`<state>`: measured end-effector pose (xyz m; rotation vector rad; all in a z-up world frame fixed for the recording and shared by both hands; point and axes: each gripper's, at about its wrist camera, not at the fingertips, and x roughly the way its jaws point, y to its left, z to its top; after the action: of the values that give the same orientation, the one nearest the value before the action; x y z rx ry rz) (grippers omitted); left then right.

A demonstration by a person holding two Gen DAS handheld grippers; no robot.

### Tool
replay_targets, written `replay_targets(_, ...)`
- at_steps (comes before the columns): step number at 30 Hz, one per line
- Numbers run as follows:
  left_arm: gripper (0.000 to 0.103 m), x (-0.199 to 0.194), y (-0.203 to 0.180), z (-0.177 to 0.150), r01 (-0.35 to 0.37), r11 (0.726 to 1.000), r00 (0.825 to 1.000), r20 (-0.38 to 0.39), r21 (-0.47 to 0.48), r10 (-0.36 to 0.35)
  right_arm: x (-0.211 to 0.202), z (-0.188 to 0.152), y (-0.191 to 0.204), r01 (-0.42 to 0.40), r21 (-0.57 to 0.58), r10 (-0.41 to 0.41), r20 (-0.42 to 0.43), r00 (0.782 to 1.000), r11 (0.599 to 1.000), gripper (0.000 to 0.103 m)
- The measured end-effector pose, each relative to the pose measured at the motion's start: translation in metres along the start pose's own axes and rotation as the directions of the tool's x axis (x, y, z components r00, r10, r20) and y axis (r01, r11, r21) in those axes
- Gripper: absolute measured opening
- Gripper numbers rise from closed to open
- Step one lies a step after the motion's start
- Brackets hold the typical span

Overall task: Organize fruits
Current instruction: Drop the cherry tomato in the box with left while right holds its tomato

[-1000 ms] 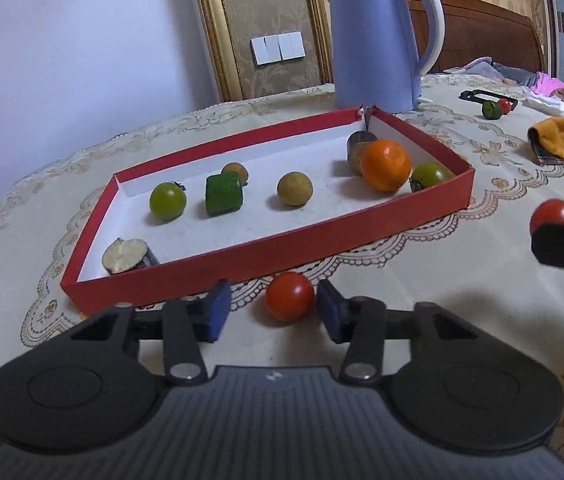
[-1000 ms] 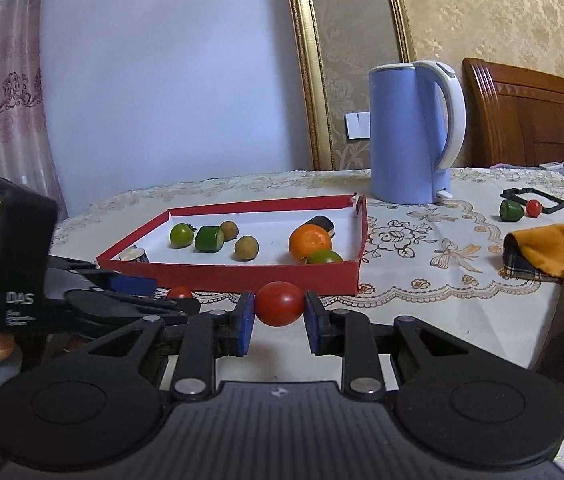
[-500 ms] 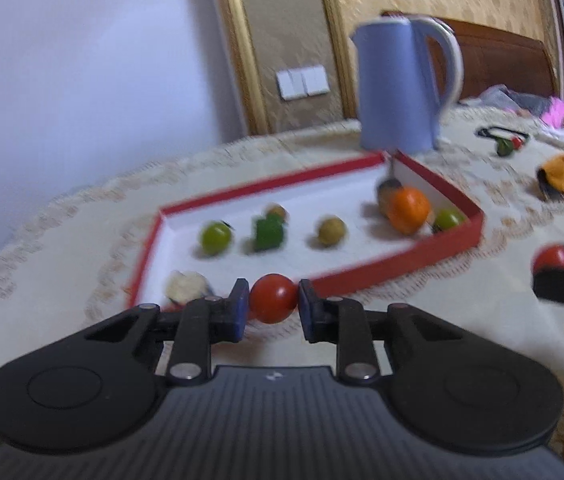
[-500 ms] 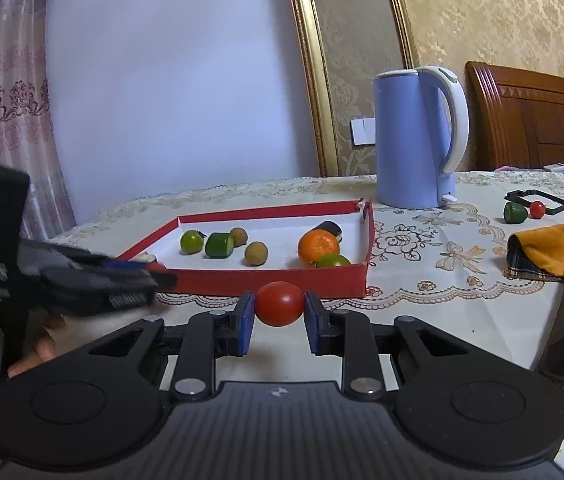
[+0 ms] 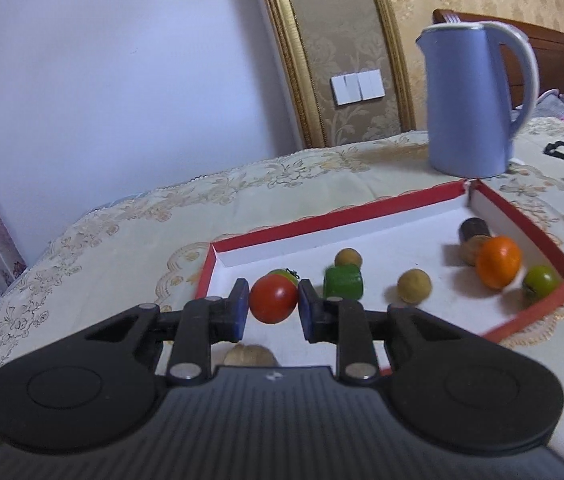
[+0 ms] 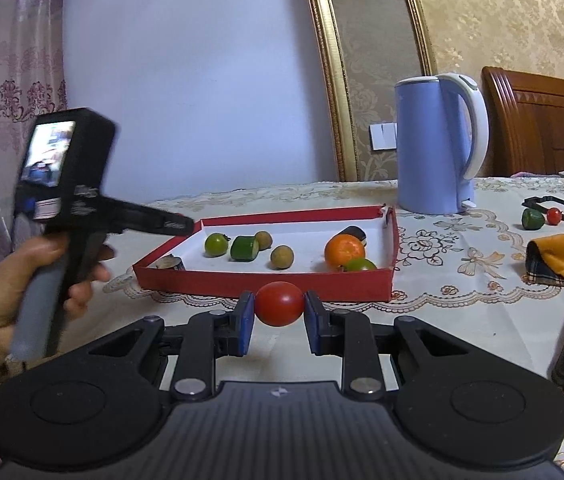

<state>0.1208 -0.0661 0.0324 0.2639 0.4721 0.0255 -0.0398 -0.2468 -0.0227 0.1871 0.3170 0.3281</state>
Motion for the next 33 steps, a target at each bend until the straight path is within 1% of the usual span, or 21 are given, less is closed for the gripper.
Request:
replay_targets(10, 0.025, 0.049, -0.003, 0.008, -0.026, 1.0, 0.997, -0.067, -0.013, 0.025, 0.006, -0.001, 0.001, -0.003, -0.005, 0.003, -0.017, 1.0, 1.0, 0.025)
replay_targets(13, 0.026, 0.056, 0.0, 0.008, -0.017, 0.999, 0.996, -0.089, -0.032, 0.014, 0.009, -0.001, 0.002, -0.004, -0.005, 0.004, -0.02, 1.0, 1.0, 0.025)
replay_targets(14, 0.029, 0.056, 0.002, 0.008, -0.016, 0.999, 0.996, -0.091, -0.04, 0.013, 0.01, 0.0, 0.003, -0.005, -0.008, 0.005, -0.021, 1.0, 1.0, 0.025)
replay_targets(15, 0.035, 0.055, 0.004, 0.008, -0.02, 0.999, 0.996, -0.089, -0.044, 0.016, 0.012, 0.002, 0.004, -0.007, -0.013, 0.007, -0.023, 1.0, 1.0, 0.025)
replay_targets(18, 0.047, 0.049, 0.009, 0.008, -0.031, 0.998, 0.997, -0.07, -0.059, 0.027, 0.018, 0.008, 0.009, -0.008, -0.036, 0.007, -0.022, 1.0, 0.999, 0.025)
replay_targets(22, 0.049, 0.04, 0.015, 0.008, -0.035, 0.998, 0.998, -0.057, -0.058, 0.032, 0.021, 0.016, 0.018, -0.019, -0.06, 0.019, -0.005, 1.0, 0.998, 0.025)
replay_targets(25, 0.058, 0.032, 0.022, 0.005, -0.038, 0.997, 0.998, -0.058, -0.07, 0.034, 0.027, 0.02, 0.023, -0.017, -0.076, 0.017, -0.006, 1.0, 0.997, 0.025)
replay_targets(27, 0.071, 0.024, 0.028, 0.002, -0.041, 0.996, 0.998, -0.051, -0.082, 0.037, 0.031, 0.024, 0.025, -0.012, -0.091, 0.011, -0.007, 1.0, 0.996, 0.025)
replay_targets(29, 0.08, 0.015, 0.034, -0.003, -0.043, 0.994, 0.998, -0.047, -0.102, 0.038, 0.037, 0.029, 0.025, -0.009, -0.098, 0.009, -0.001, 1.0, 0.995, 0.025)
replay_targets(32, 0.083, 0.002, 0.043, -0.013, -0.04, 0.991, 0.998, -0.052, -0.125, 0.033, 0.052, 0.04, 0.022, 0.002, -0.1, -0.002, -0.001, 1.0, 0.995, 0.025)
replay_targets(33, 0.085, -0.002, 0.047, -0.016, -0.038, 0.99, 0.998, -0.054, -0.136, 0.031, 0.057, 0.044, 0.021, 0.005, -0.103, -0.005, -0.003, 1.0, 0.995, 0.025)
